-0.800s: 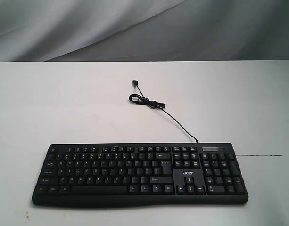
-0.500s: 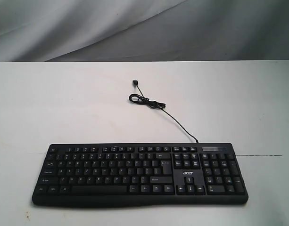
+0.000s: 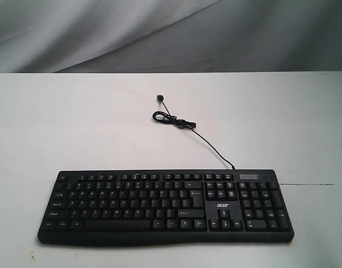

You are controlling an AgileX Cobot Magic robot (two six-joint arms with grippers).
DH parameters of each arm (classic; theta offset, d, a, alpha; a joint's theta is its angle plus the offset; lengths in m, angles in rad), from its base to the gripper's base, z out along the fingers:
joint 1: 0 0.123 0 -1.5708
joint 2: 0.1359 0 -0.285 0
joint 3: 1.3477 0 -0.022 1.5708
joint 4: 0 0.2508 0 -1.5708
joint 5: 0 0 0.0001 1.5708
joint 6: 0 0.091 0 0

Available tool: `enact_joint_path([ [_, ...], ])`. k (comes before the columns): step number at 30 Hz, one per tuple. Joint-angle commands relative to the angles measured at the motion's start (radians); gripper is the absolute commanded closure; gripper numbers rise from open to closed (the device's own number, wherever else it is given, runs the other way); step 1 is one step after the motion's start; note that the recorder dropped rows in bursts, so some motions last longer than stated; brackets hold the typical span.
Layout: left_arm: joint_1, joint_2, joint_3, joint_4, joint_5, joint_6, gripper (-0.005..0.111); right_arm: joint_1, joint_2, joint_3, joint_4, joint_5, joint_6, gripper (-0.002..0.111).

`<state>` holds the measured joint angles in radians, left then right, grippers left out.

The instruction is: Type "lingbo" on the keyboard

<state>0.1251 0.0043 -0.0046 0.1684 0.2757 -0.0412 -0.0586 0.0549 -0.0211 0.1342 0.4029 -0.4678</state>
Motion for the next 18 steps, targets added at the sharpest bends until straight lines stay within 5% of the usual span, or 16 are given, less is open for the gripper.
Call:
enact_joint_path([
  [1, -0.007, -0.004, 0.005, -0.002, -0.010, -0.004, 0.107, 0.006, 0.018, -0.191, 0.031, 0.103, 0.006, 0.108],
  [8, -0.007, -0.004, 0.005, -0.002, -0.010, -0.004, 0.107, 0.006, 0.415, -0.601, 0.089, 0.074, -0.003, 0.108],
  [18, -0.007, -0.004, 0.005, -0.002, -0.010, -0.004, 0.107, 0.184, 0.676, -0.684, 0.132, 0.140, 0.144, 0.108],
])
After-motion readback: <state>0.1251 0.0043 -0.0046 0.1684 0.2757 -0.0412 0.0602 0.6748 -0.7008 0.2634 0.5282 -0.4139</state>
